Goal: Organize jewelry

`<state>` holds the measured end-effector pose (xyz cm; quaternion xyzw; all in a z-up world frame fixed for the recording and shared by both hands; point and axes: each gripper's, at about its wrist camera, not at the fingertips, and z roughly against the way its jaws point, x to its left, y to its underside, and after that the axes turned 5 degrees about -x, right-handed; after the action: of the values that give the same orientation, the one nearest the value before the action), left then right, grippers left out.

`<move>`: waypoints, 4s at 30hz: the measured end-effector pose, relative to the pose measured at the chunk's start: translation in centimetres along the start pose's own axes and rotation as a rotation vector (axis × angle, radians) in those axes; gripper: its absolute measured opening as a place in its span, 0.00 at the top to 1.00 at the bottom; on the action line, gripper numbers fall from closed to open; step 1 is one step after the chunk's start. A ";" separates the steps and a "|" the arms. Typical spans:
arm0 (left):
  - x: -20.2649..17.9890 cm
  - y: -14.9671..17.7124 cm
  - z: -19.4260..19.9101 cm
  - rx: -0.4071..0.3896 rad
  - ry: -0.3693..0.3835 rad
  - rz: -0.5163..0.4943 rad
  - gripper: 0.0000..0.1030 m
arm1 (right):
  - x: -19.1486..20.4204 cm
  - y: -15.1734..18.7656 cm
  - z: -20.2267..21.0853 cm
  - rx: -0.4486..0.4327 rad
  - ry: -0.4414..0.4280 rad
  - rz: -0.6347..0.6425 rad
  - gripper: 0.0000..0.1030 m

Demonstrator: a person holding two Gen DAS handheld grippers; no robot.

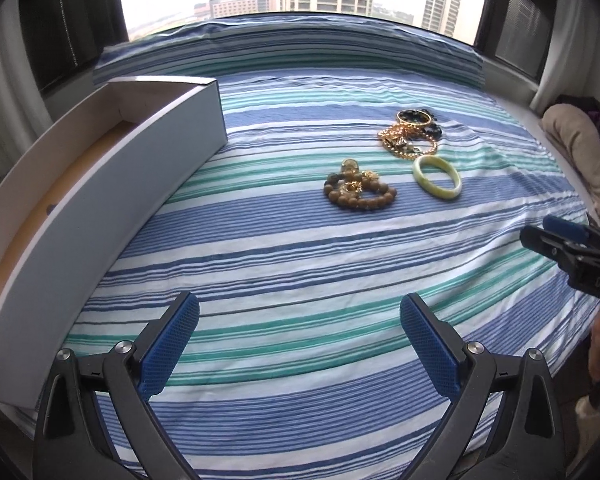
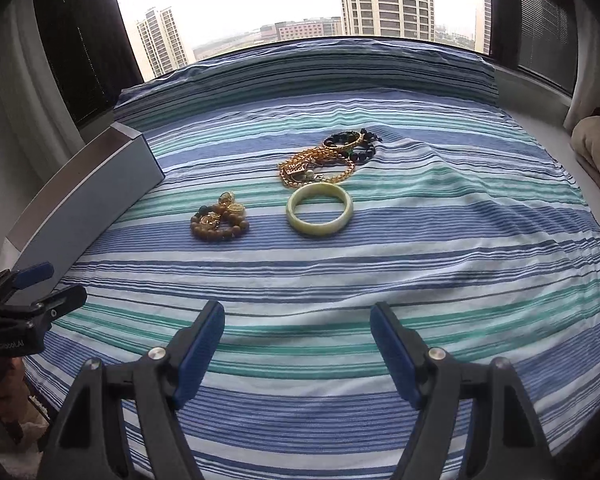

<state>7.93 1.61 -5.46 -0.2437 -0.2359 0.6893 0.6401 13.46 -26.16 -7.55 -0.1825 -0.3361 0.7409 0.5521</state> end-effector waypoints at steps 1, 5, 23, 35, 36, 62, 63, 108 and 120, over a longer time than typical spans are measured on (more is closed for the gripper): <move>0.2 0.4 0.2 0.004 -0.001 0.006 0.02 | 0.0 -1.0 -1.3 0.021 -0.019 0.033 0.25; 1.3 1.6 0.7 0.019 -0.031 0.029 0.02 | 1.6 -4.3 -5.9 0.086 -0.083 0.130 0.35; 6.4 3.5 0.8 0.045 -0.062 0.184 0.02 | 8.9 -6.4 -18.7 0.230 -0.215 0.076 0.66; 7.3 4.2 1.3 0.041 -0.072 0.199 0.02 | 11.1 -6.2 -15.0 0.185 -0.263 0.131 0.92; 7.4 4.3 1.2 0.046 -0.072 0.204 0.02 | 10.9 -6.1 -13.9 0.182 -0.304 0.111 0.92; 6.0 4.9 1.3 0.064 -0.071 0.152 0.02 | 2.5 0.4 -4.2 0.180 -0.445 -0.119 0.89; 5.8 4.8 1.2 0.066 -0.074 0.143 0.02 | 1.7 1.0 -4.7 0.191 -0.442 -0.157 0.87; 7.1 -2.3 -0.4 0.001 0.125 0.110 0.89 | 6.5 5.3 -4.9 0.157 -0.378 0.236 0.57; 9.4 1.6 0.6 0.002 0.119 0.221 0.89 | 6.3 5.8 -7.7 0.235 -0.200 0.168 0.57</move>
<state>5.69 10.83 -6.32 -0.3081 -0.1686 0.7403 0.5732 12.35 -18.91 -16.43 -0.0695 -0.2842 0.8331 0.4694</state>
